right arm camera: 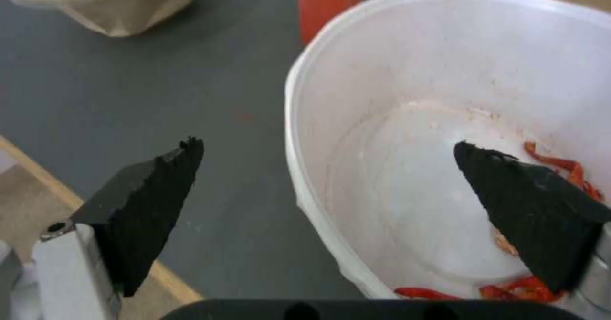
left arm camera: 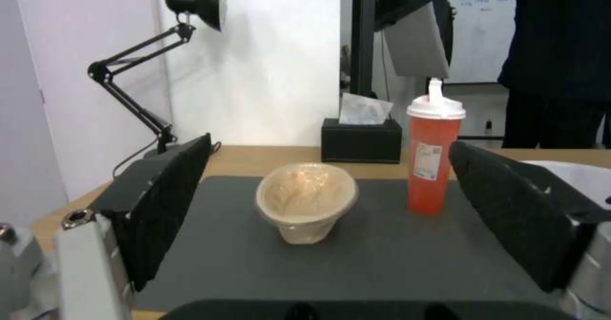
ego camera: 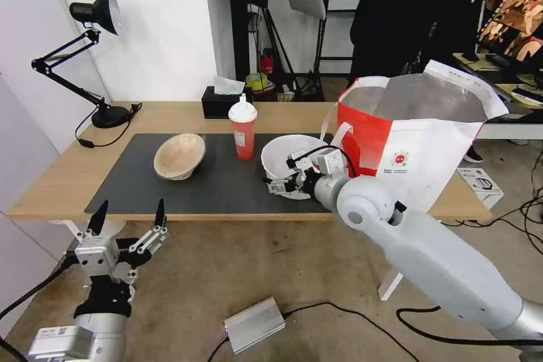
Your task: Pick up the trash from the table and place it into the takeout bag.
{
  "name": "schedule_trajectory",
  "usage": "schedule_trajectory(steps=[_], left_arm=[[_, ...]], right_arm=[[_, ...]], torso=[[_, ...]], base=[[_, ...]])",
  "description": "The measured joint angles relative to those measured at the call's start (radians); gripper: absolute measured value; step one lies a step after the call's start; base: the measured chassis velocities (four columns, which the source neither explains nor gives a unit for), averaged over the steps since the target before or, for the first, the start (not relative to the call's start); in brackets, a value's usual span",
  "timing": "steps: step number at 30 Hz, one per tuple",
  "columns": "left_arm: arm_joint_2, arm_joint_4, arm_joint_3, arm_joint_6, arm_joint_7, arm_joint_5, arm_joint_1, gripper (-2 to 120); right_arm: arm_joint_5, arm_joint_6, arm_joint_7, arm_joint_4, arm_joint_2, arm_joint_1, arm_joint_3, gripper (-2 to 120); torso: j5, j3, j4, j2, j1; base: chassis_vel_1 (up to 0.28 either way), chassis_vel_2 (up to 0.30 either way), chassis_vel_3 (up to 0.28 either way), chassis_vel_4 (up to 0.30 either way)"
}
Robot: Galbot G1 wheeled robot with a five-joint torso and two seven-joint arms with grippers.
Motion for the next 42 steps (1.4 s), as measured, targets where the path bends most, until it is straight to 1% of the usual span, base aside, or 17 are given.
schedule_trajectory(steps=[5, 23, 38, 39, 40, 41, 42], left_arm=[[0.000, 0.000, 0.002, 0.000, 0.000, -0.001, -0.004, 100], [0.003, 0.007, 0.007, 0.000, 0.000, -0.001, -0.018, 100], [0.005, 0.022, 0.007, 0.000, 0.000, -0.003, -0.029, 100], [0.005, 0.022, 0.006, 0.000, 0.000, -0.003, -0.029, 100], [0.005, 0.024, 0.006, 0.000, 0.000, -0.004, -0.031, 100], [0.005, 0.024, 0.006, 0.000, 0.000, -0.004, -0.031, 100], [0.005, 0.025, 0.006, 0.000, 0.000, -0.004, -0.032, 100]], right_arm=[[0.000, 0.000, 0.002, -0.020, 0.002, 0.005, -0.016, 100], [-0.004, 0.003, 0.038, -0.092, 0.056, 0.012, -0.041, 100], [-0.005, 0.004, 0.049, -0.118, 0.079, 0.012, -0.048, 100], [-0.005, 0.004, 0.049, -0.118, 0.079, 0.012, -0.048, 100], [-0.004, 0.004, 0.049, -0.117, 0.079, 0.013, -0.049, 95], [-0.004, 0.004, 0.049, -0.117, 0.079, 0.013, -0.049, 95], [-0.004, 0.004, 0.049, -0.116, 0.078, 0.013, -0.049, 90]], torso=[[0.0000, 0.000, 0.0000, 0.000, 0.000], [0.0000, 0.000, 0.0000, 0.000, 0.000], [0.0000, 0.000, 0.0000, 0.000, 0.000], [0.0000, 0.000, 0.0000, 0.000, 0.000], [0.0000, 0.000, 0.0000, 0.000, 0.000], [0.0000, 0.000, 0.0000, 0.000, 0.000], [0.0000, 0.000, 0.0000, 0.000, 0.000]], base=[[0.000, 0.000, 0.000, 0.000], [0.000, 0.000, 0.000, 0.000], [0.000, 0.000, 0.000, 0.000], [0.000, 0.000, 0.000, 0.000], [0.000, 0.000, 0.000, 0.000], [0.000, 0.000, 0.000, 0.000], [0.000, 0.000, 0.000, 0.000]])
